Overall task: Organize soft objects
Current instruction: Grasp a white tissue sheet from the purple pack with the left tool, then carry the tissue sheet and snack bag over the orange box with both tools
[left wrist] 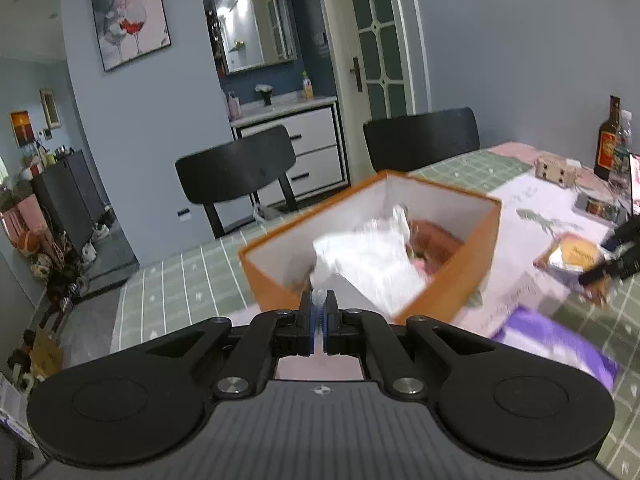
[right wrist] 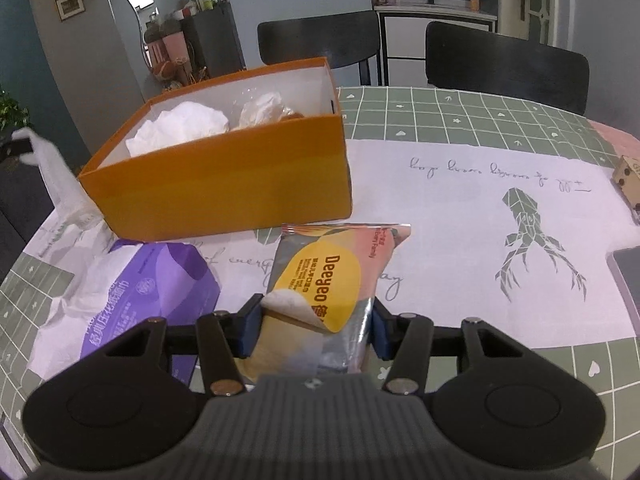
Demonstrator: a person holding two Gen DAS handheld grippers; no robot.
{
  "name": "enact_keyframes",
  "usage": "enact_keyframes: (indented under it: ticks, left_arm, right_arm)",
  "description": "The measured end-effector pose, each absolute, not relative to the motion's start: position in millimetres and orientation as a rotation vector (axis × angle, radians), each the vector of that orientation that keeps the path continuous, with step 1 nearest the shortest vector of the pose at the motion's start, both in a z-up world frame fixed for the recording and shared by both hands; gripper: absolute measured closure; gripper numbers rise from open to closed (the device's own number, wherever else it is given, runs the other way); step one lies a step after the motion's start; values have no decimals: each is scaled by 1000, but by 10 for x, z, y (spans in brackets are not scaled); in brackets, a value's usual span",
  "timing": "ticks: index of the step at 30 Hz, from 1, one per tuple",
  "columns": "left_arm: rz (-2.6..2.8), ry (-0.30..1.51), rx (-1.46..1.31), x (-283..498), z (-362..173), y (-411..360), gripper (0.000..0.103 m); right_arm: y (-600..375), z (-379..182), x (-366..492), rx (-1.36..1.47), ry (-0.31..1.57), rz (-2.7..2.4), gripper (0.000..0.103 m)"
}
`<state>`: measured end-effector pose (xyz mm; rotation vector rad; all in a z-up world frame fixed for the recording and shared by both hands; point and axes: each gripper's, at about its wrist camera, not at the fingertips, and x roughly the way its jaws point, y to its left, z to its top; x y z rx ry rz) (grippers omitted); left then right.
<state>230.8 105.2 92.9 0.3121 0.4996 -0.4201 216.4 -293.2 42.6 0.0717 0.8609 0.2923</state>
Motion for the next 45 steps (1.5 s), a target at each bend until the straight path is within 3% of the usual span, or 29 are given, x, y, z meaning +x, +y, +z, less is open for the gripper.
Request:
enact_keyframes:
  ticks: [14,28,30,33,38,39,40,45]
  left_arm:
    - [-482,426,385,2611,1230,436,100]
    - [-523,394,300,2942,1271,358,100]
    - [-533,396,304,2955,1243,329,100]
    - [-552,397,302,2965,1220,294,100]
    - [-573,398,307,2957,1191,259,100]
    - [-573,397,307,2959,1191,261,100]
    - [-571,396,306,2959,1190,258,100]
    - [-568,397,296,2966,1188,279,99]
  right_arm:
    - [-2848,492,2116,66,852,356,50]
    - [-2669,754,2168,23,819,382,55]
    - [-2658,806,2251,11,815,378,65]
    - [-2656,827,2402,-1,826,365,71]
    - [-2691,736,2531,-6,862,348,75]
    - [-2695,731,2524,-10,864,346,79]
    - [-2691,725,2521,-14,866,345,90]
    - [-2688,718,2496,-30,881,357,94]
